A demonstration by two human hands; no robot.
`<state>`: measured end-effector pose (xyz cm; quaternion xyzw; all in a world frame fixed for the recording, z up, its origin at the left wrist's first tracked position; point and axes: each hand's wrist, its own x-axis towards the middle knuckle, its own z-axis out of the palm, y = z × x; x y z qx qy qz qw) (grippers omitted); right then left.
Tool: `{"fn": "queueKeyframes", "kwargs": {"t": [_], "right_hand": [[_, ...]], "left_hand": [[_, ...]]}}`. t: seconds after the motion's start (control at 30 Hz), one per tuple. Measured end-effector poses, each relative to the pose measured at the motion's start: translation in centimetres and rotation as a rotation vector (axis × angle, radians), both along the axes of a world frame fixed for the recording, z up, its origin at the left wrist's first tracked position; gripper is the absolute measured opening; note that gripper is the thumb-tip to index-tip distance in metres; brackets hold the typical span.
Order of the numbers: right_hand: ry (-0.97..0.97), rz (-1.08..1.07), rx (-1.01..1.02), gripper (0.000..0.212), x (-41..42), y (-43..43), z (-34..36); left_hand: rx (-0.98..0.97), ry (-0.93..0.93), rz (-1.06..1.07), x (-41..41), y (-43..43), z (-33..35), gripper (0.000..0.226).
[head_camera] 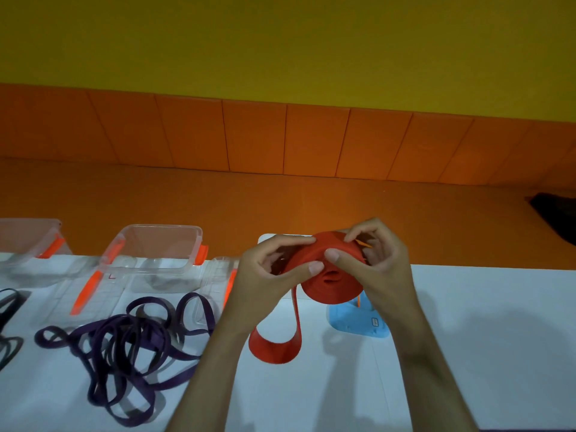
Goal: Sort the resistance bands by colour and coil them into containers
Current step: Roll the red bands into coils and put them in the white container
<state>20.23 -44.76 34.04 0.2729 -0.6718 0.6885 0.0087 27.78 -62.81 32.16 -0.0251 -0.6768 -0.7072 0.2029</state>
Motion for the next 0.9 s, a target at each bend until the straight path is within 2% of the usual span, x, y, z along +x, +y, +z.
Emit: {"fn": "queueKeyframes", "kwargs": {"t": [0.13, 0.33, 0.5, 0.6, 0.8, 0.9], "right_hand": [[-0.023, 0.002, -0.007, 0.03, 0.0, -0.1, 0.1], [-0.07, 0.107, 0.085, 0.03, -0.5, 0.2, 0.9], [0.008, 0.03, 0.017, 0.027, -0.5, 0.3, 0.6], [-0.018, -0.049, -0.024, 0.028, -0.2, 0.1, 0.2], [-0.009, 0.019, 0.121, 0.032, -0.6, 0.1, 0.4], [0.017, 0.017, 0.106, 0.032, -0.7, 0.2, 0.7]], "left_hand": [[0.002, -0.056, -0.162, -0.1, -0.9, -0.3, 0.054], [-0.037, -0.054, -0.049, -0.2, -1.3, -0.5, 0.061], [0.008, -0.034, -0.061, -0.3, -0.6, -0.4, 0.045], [-0.052, -0.058, -0.088, -0.5, -1.1, -0.4, 0.045], [-0.041, -0.044, -0.109, -0.3, -1.7, -0.2, 0.039], [-0.009, -0.059, -0.036, -0.5, -1.5, -0.4, 0.039]]}}
